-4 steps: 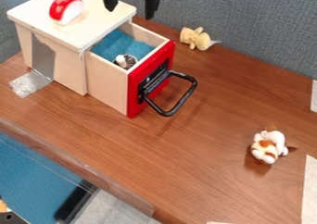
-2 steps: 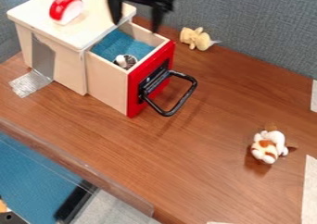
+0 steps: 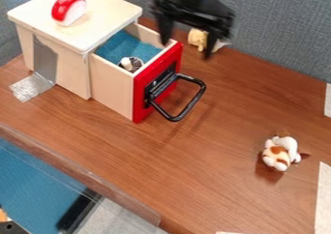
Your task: Close the drawer
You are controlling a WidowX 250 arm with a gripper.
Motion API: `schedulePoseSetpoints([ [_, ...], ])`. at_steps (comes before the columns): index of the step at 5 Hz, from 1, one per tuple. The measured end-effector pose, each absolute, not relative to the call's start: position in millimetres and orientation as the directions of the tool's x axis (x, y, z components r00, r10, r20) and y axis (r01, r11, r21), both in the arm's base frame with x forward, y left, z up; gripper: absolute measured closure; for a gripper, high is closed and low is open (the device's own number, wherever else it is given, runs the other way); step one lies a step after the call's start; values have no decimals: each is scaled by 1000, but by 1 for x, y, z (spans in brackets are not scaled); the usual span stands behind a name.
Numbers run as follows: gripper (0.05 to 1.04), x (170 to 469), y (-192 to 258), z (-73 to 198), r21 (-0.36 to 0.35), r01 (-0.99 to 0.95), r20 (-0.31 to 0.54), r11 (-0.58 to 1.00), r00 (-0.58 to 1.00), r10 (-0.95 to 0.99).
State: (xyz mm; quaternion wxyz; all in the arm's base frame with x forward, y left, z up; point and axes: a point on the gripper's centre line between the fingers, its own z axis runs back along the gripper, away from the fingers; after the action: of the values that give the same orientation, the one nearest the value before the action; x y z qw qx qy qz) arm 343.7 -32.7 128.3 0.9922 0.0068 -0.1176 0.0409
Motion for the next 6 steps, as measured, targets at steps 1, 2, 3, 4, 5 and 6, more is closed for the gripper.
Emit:
schedulePoseSetpoints([
  [1,82,347,-44,111,45,-62,230,997,972,50],
  [2,82,348,-58,86,105,-22,193,994,981,1],
  [3,82,347,-58,67,173,-4,152,985,988,-23],
  [4,82,347,-51,53,204,-13,123,979,992,-12],
  [5,82,346,-43,34,230,-12,78,973,997,-6],
  [6,87,348,-39,20,262,-7,55,965,998,-8],
])
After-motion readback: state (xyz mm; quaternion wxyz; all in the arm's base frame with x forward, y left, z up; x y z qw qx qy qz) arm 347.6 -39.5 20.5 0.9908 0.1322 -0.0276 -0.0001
